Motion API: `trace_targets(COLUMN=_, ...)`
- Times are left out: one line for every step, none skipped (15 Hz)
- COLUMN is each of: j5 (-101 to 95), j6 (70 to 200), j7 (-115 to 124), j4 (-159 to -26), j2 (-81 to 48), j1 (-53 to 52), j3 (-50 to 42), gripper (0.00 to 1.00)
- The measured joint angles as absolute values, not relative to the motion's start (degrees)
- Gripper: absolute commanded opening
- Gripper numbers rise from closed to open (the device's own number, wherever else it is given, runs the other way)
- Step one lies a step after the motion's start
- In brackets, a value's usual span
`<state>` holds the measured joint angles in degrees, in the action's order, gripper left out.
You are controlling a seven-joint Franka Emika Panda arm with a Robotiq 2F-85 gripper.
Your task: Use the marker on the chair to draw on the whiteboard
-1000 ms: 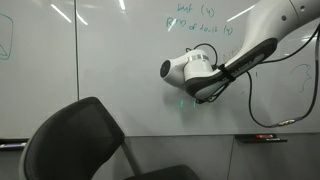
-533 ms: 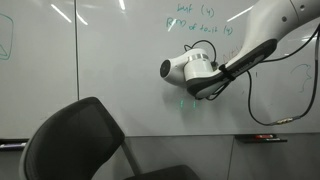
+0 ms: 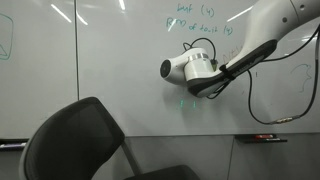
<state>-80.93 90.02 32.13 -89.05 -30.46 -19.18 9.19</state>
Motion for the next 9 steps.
trace_targets(j5=-80.7, j6=90.0, j7=32.0, j4=-89.1, j2=-30.5, j1=-19.2, j3=9.3, gripper=0.1)
trace_targets(j5=-79.8, j6=90.0, j7=31.7, j4=-89.2, j2=-30.4, j1=-19.1, j3=9.5, gripper=0.1)
trace_targets(j5=-78.4, j6=90.1, j7=31.1, j4=-89.5, j2=-30.3, j1=-19.1, j3=9.8, gripper=0.1)
trace_targets(j5=-76.7, j6=90.1, j7=30.3, j4=-90.0, j2=-30.0, j1=-19.1, j3=10.3, gripper=0.1)
trace_targets(j5=-74.8, j6=90.1, j7=29.6, j4=-90.8, j2=-29.6, j1=-19.1, j3=10.9, gripper=0.1)
trace_targets(j5=-73.0, j6=90.0, j7=28.7, j4=-91.7, j2=-28.9, j1=-19.1, j3=11.5, gripper=0.1)
trace_targets(j5=-71.1, j6=89.9, j7=27.9, j4=-92.9, j2=-28.0, j1=-19.1, j3=12.1, gripper=0.1)
trace_targets(j5=-69.5, j6=89.9, j7=27.2, j4=-94.1, j2=-27.2, j1=-19.2, j3=12.6, gripper=0.1)
trace_targets(j5=-68.0, j6=89.8, j7=26.6, j4=-95.1, j2=-26.4, j1=-19.2, j3=13.0, gripper=0.1)
